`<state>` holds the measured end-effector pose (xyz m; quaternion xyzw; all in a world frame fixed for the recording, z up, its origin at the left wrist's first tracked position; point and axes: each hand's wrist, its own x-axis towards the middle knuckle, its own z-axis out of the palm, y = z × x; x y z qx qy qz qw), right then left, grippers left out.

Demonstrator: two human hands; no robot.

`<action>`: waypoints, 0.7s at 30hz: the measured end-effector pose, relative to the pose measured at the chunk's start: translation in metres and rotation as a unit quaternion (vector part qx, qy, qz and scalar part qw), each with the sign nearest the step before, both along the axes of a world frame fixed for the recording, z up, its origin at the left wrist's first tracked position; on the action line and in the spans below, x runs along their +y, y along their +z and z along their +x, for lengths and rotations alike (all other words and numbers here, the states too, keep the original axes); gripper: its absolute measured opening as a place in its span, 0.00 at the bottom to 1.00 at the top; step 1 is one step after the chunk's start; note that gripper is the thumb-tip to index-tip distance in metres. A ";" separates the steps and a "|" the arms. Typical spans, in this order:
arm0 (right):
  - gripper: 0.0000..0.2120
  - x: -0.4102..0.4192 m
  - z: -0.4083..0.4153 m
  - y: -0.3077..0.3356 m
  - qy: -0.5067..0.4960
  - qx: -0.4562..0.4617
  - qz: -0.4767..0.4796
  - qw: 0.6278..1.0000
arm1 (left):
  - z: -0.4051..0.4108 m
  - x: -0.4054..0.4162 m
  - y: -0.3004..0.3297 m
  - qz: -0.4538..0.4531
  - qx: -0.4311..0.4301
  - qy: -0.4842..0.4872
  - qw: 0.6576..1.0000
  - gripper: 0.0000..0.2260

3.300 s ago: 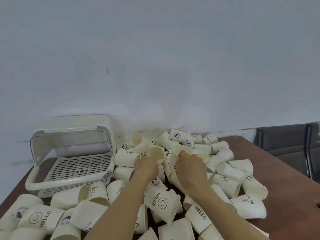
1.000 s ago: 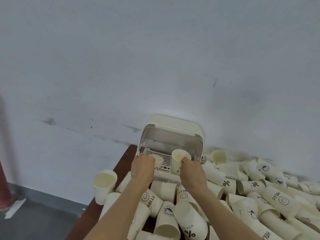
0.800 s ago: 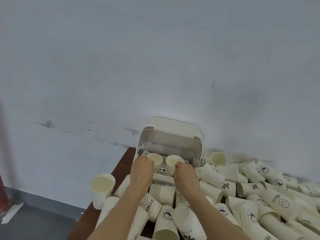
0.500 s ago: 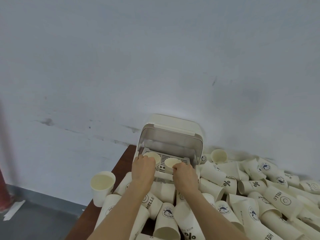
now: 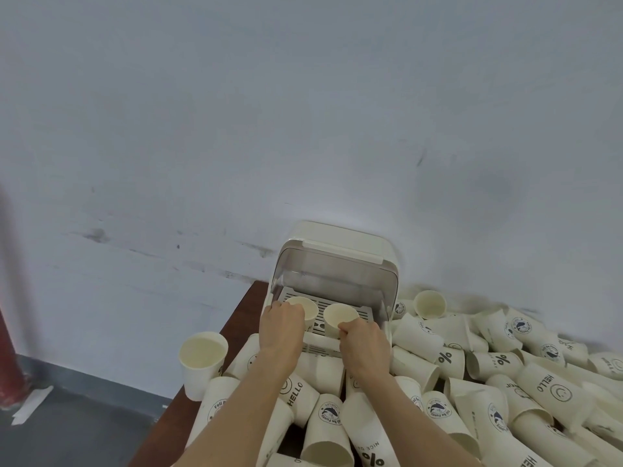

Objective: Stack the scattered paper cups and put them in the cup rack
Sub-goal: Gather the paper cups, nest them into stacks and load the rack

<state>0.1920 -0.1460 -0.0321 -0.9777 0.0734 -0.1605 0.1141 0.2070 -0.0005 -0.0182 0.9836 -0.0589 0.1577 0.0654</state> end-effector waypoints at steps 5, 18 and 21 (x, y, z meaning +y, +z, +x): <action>0.13 0.002 -0.002 0.002 0.006 0.018 -0.018 1.000 | -0.001 0.000 0.001 -0.002 0.000 -0.002 1.000 0.11; 0.24 0.006 -0.036 0.021 0.000 0.016 0.187 0.982 | -0.024 0.003 0.011 -0.152 0.072 0.004 0.986 0.20; 0.23 0.008 -0.051 0.029 -0.008 0.011 0.204 0.979 | -0.035 0.003 0.019 -0.139 0.063 0.002 0.988 0.20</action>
